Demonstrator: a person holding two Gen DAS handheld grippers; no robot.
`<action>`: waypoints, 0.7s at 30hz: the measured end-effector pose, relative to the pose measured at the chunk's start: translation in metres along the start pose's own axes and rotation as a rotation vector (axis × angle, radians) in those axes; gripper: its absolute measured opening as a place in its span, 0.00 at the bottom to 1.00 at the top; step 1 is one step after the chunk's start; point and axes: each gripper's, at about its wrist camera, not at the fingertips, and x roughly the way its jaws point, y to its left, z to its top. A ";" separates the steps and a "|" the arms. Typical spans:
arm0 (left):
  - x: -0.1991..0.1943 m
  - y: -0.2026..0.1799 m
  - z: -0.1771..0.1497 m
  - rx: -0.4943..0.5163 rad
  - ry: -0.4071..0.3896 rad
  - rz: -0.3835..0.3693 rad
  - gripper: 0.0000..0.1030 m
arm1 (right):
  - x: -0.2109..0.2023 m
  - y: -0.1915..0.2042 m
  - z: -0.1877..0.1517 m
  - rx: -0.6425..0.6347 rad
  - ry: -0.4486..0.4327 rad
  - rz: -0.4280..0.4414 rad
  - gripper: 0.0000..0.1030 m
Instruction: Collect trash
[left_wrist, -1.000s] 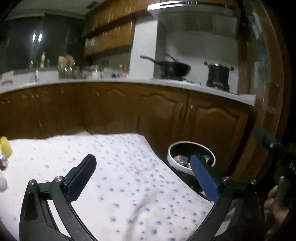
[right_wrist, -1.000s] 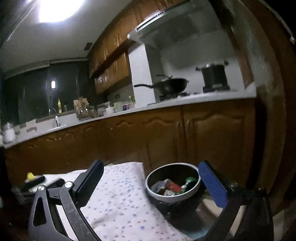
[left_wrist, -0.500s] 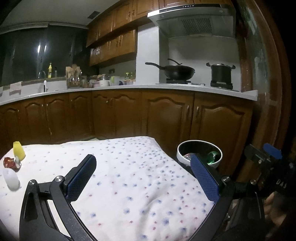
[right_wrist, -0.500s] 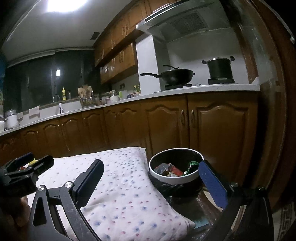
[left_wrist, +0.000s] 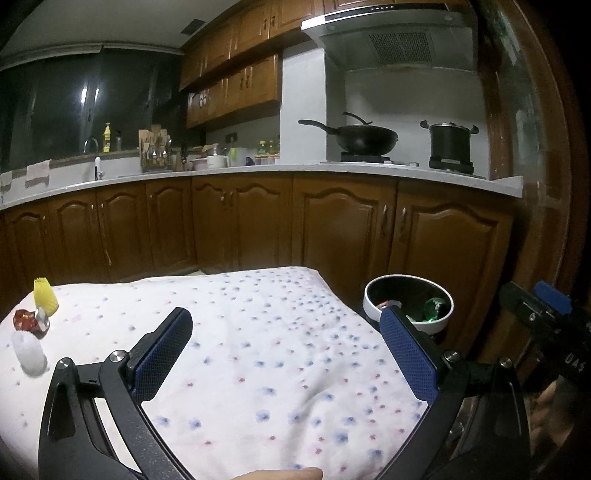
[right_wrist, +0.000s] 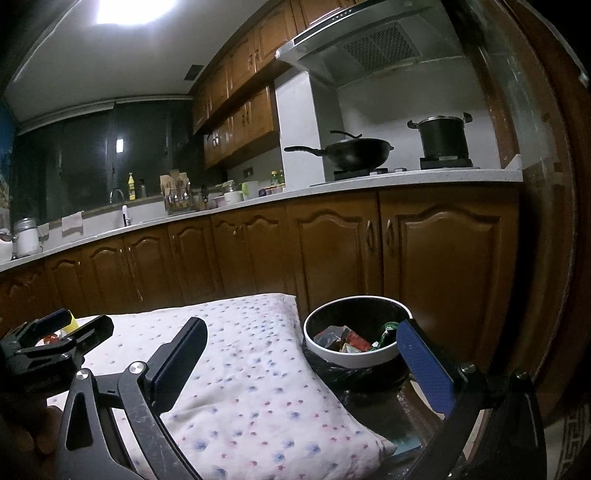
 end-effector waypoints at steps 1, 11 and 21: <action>0.000 0.000 0.000 0.001 -0.001 -0.001 1.00 | 0.000 0.000 0.000 -0.001 0.000 -0.002 1.00; 0.002 0.001 0.000 0.000 0.003 -0.003 1.00 | 0.002 0.002 -0.002 0.000 0.001 0.004 1.00; 0.004 0.004 -0.003 -0.001 0.001 0.005 1.00 | 0.002 0.005 -0.003 -0.004 -0.003 0.006 1.00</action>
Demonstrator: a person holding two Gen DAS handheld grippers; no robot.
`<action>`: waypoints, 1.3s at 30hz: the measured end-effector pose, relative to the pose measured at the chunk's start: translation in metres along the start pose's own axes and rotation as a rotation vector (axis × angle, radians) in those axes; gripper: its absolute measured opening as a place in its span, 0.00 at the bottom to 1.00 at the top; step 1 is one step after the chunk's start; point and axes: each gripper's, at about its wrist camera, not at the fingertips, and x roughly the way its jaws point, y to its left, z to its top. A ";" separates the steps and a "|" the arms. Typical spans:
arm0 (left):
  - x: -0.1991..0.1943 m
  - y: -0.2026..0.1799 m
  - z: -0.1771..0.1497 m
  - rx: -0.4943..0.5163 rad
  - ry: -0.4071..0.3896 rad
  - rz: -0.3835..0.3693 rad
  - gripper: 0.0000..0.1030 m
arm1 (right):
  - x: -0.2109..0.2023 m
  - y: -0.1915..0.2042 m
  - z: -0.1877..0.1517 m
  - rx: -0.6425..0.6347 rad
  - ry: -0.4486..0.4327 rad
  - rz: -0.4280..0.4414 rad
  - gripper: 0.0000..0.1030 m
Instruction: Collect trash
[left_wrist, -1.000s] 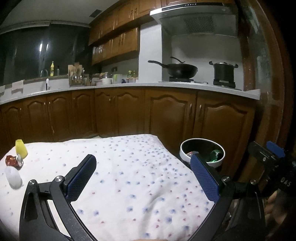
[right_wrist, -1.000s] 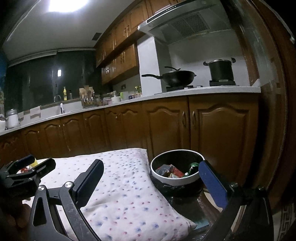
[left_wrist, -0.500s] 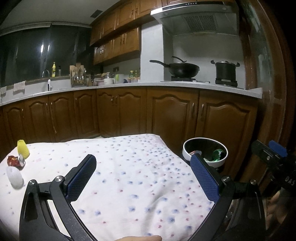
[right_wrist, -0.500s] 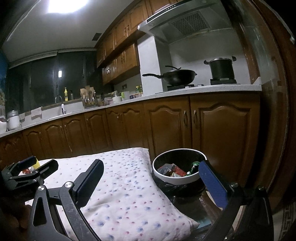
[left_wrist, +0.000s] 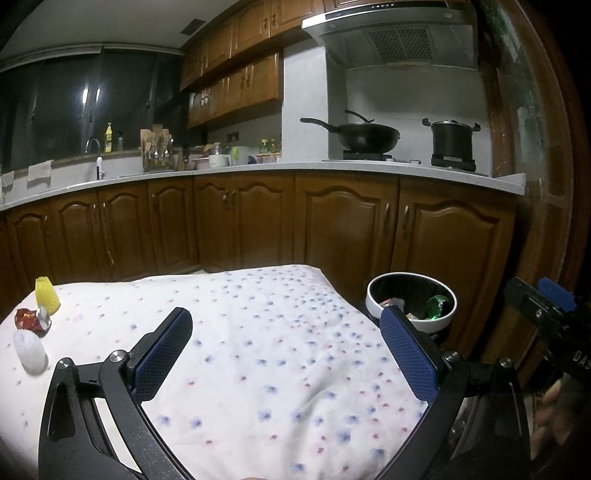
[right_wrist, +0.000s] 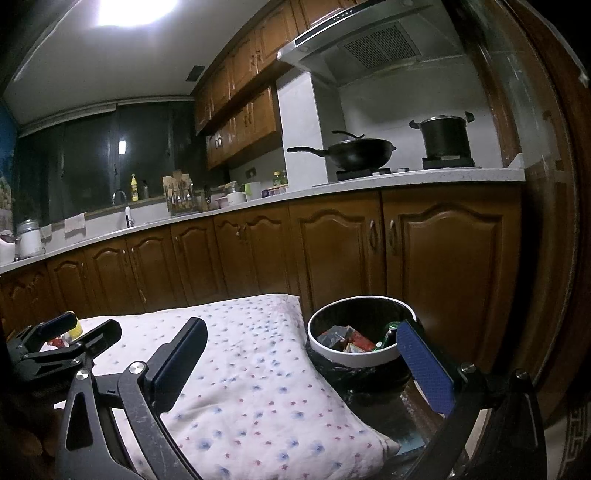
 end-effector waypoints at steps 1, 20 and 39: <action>0.000 0.000 0.000 0.000 -0.004 0.002 1.00 | 0.000 0.000 0.000 0.000 0.000 0.001 1.00; 0.000 0.000 -0.004 -0.002 0.001 0.000 1.00 | 0.001 0.008 -0.003 0.002 0.005 0.011 1.00; 0.000 0.002 -0.005 -0.002 0.003 0.005 1.00 | 0.001 0.009 -0.003 0.002 0.005 0.010 1.00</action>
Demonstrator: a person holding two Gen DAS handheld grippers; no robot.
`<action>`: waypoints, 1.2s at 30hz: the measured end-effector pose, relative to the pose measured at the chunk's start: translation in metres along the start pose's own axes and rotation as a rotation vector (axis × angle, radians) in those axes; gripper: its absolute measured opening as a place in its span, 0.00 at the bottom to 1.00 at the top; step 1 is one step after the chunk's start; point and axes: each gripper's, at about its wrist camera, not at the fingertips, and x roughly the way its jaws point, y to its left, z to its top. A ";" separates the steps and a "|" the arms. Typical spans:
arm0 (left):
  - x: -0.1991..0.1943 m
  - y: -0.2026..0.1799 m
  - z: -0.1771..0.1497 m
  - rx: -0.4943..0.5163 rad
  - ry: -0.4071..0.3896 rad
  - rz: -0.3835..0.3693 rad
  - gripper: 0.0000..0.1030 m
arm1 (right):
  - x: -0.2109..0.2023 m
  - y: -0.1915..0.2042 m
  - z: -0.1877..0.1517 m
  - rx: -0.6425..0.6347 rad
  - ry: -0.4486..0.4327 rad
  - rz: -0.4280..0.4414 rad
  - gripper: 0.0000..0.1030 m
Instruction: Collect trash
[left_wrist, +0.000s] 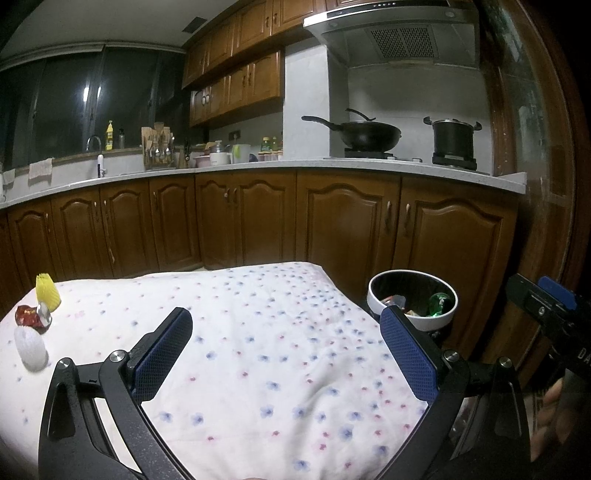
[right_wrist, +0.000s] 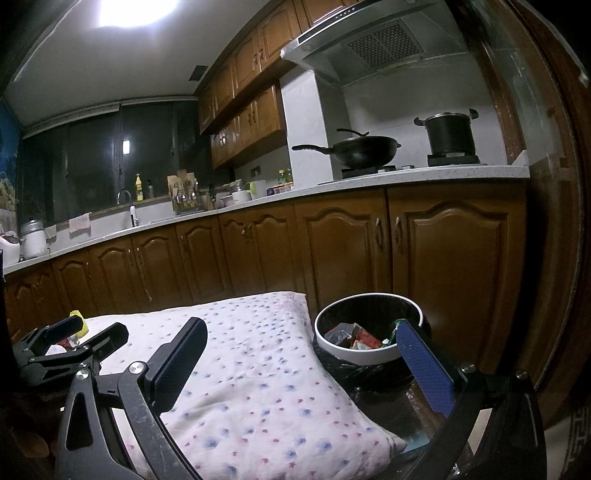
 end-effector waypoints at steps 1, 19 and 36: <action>0.000 0.002 -0.001 0.000 0.001 -0.001 1.00 | 0.000 -0.002 0.000 0.002 0.000 0.000 1.00; 0.000 0.001 -0.006 0.002 0.005 -0.001 1.00 | -0.001 0.000 0.000 0.004 0.000 0.000 1.00; 0.003 -0.001 -0.011 0.011 0.016 -0.008 1.00 | -0.001 0.003 -0.001 0.006 -0.001 0.004 1.00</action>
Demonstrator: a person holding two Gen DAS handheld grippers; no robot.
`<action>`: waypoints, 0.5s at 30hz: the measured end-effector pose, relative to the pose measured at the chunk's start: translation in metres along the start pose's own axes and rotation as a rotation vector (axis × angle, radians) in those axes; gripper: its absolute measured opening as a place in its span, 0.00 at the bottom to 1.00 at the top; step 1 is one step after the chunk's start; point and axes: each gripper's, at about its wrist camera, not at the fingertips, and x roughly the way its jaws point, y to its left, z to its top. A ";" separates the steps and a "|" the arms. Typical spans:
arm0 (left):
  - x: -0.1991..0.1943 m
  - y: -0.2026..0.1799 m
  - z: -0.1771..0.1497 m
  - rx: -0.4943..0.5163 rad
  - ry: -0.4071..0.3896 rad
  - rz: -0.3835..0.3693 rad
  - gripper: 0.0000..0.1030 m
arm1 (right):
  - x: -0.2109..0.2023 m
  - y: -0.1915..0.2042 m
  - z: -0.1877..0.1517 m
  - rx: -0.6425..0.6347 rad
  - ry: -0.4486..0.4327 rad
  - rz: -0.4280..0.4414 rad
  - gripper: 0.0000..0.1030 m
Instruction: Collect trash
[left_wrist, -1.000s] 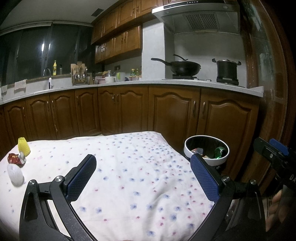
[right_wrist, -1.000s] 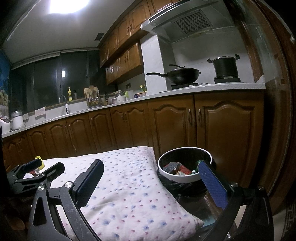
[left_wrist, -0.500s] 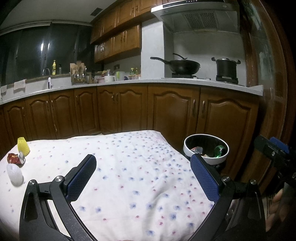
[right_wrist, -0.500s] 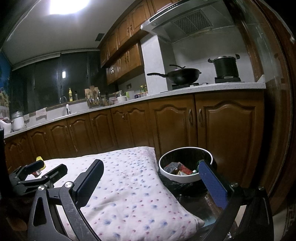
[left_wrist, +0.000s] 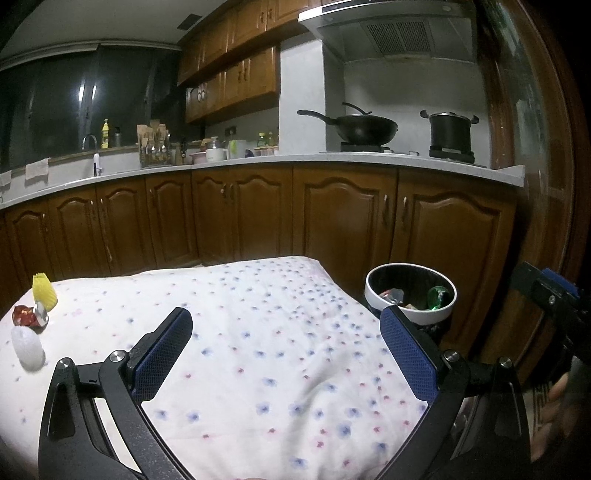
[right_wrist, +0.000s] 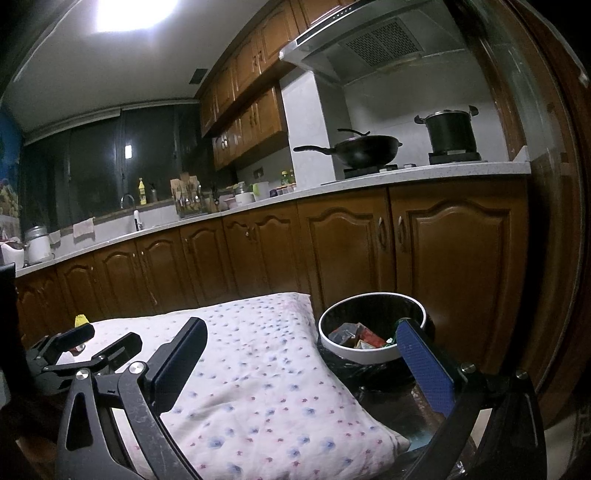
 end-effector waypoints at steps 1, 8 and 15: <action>-0.001 0.001 -0.002 0.000 0.001 -0.001 1.00 | 0.000 0.002 0.000 0.000 0.001 0.000 1.00; 0.003 0.000 0.000 0.002 0.003 -0.004 1.00 | 0.000 0.008 -0.002 0.006 0.003 0.003 1.00; 0.006 0.001 -0.004 0.006 0.012 -0.014 1.00 | 0.000 0.024 -0.007 0.012 0.007 0.004 1.00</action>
